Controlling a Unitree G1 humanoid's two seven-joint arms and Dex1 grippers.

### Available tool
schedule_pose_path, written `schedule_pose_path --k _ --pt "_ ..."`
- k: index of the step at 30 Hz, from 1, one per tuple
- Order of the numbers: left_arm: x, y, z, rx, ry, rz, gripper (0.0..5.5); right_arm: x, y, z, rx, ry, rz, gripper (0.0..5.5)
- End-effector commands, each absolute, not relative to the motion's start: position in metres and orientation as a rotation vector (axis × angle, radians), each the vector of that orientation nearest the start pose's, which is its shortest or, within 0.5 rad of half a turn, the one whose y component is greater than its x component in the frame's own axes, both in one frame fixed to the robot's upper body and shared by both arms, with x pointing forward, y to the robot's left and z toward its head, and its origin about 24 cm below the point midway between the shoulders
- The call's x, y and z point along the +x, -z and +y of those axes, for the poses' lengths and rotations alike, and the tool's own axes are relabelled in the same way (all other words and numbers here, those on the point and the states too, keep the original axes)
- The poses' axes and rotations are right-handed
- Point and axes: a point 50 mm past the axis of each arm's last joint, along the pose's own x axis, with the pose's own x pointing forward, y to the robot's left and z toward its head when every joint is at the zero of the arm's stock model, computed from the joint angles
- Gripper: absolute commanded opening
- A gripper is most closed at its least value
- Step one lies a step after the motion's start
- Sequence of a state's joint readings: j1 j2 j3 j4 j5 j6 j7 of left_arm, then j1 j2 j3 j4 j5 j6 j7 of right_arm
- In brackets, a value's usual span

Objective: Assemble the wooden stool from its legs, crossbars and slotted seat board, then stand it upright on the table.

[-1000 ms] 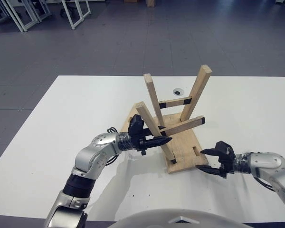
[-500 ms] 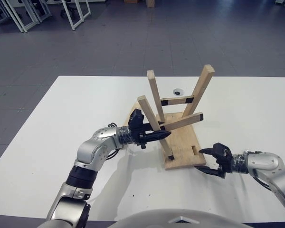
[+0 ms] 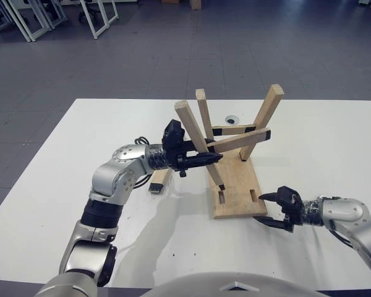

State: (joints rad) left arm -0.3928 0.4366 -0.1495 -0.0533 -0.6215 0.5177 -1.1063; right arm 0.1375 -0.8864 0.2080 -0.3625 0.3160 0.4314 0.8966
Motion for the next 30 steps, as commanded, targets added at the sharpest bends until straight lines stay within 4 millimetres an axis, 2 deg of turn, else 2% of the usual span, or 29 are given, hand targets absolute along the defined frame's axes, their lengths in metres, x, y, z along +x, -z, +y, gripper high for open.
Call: schedule_pose_path --k 1,5,11,22,27,30 --pt "0.265 -0.111 0.118 -0.167 1.439 0.158 2.05 0.166 -0.031 -0.211 -0.351 -1.12 0.813 3.43" --pt "0.26 -0.101 0.115 -0.172 1.447 0.181 2.05 0.168 -0.031 -0.21 -0.356 -1.122 0.81 3.43" --pt "0.259 -0.098 0.114 -0.169 1.446 0.185 2.05 0.168 -0.032 -0.21 -0.361 -1.126 0.809 3.43" --pt "0.276 -0.094 0.118 -0.07 1.479 0.211 2.05 0.169 -0.035 -0.207 -0.364 -1.141 0.796 3.43" --pt "0.265 -0.084 0.112 0.011 1.533 0.225 2.05 0.17 -0.036 -0.205 -0.367 -1.142 0.783 3.43" --pt "0.248 -0.066 0.108 0.119 1.48 0.244 2.04 0.17 -0.038 -0.203 -0.364 -1.133 0.769 3.43"
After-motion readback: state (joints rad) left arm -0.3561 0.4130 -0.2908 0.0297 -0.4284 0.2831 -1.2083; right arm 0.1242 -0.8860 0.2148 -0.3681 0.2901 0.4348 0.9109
